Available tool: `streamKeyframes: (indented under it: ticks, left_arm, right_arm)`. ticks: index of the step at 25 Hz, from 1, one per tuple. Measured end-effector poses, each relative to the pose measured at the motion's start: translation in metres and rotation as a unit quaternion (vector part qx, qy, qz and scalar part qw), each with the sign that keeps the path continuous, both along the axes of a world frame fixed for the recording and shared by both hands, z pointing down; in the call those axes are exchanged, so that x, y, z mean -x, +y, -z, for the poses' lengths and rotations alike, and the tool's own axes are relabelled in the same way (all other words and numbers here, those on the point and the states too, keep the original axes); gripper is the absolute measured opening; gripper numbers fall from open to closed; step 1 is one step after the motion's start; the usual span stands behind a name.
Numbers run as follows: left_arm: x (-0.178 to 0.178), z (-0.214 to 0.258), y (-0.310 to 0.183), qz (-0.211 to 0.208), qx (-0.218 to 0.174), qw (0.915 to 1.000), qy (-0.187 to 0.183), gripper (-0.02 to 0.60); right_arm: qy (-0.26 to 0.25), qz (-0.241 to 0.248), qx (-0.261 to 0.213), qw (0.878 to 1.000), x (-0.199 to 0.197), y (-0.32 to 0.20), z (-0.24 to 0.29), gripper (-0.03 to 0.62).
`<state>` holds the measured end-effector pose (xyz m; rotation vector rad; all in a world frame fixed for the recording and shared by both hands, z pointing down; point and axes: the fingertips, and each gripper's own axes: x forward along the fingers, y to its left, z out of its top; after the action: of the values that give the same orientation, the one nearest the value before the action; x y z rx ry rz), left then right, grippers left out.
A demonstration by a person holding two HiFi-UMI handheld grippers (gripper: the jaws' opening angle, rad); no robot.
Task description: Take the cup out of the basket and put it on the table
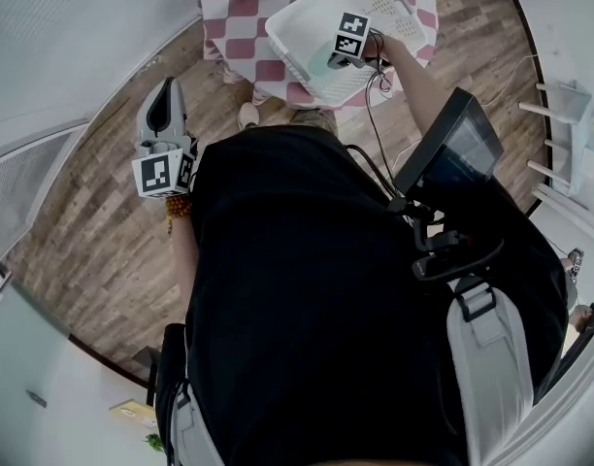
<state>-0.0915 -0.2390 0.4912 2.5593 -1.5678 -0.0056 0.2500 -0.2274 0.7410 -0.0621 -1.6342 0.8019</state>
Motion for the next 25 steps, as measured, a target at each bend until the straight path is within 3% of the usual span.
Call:
streamKeyframes:
  ticks: [16,25]
  left_arm:
    - [-0.005,0.005,-0.011,-0.028,-0.008,0.9996,0.0,0.006]
    - [-0.009,0.008,-0.016,-0.035,-0.004,0.9994,0.003,0.006]
  right_arm:
    - [-0.037,-0.089,-0.071,0.993,0.01,-0.026,0.028,0.025]
    - [-0.101,-0.167,-0.129,0.972,0.017,-0.046,0.056,0.023]
